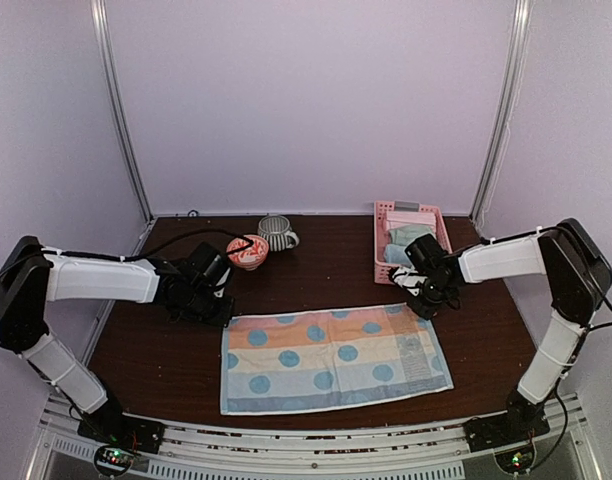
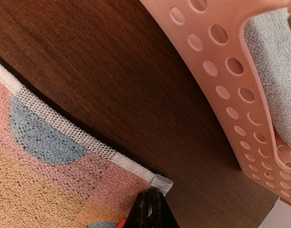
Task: Roll the towels
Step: Smooth out the towel at the center of the board.
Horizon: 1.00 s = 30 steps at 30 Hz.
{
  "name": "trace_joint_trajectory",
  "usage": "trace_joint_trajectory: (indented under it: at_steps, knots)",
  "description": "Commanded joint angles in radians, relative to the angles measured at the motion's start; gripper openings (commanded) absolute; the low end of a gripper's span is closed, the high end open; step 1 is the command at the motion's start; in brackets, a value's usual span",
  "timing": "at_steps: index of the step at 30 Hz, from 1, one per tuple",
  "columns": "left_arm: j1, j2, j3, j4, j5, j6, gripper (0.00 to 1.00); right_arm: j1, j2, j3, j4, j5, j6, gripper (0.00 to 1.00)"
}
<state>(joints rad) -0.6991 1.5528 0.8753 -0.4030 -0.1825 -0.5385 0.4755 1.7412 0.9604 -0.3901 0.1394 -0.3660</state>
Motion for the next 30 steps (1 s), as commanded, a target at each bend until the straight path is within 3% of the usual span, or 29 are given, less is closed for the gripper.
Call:
trace_joint_trajectory:
  at_steps: [1,5,8,16,20,30]
  knots:
    - [0.011,0.038,0.028,0.085,-0.003,0.015,0.15,0.0,-0.016,-0.02,-0.018,0.05,0.044,0.07]
    - [0.022,0.058,0.065,0.069,0.016,0.016,0.49,0.0,-0.029,-0.035,-0.057,0.025,0.053,0.08]
    - [0.055,0.056,0.071,0.071,0.054,0.009,0.6,-0.016,-0.029,-0.079,-0.05,0.07,0.041,0.08]
    - [0.144,0.113,0.09,0.102,0.251,0.056,0.6,-0.061,-0.144,-0.096,-0.172,0.014,-0.017,0.1]
    - [0.157,0.16,0.111,0.132,0.343,0.06,0.55,-0.083,-0.254,-0.049,-0.189,-0.144,-0.036,0.19]
    - [0.201,0.257,0.193,0.109,0.397,0.058,0.45,-0.213,-0.334,-0.007,-0.239,-0.32,-0.048,0.21]
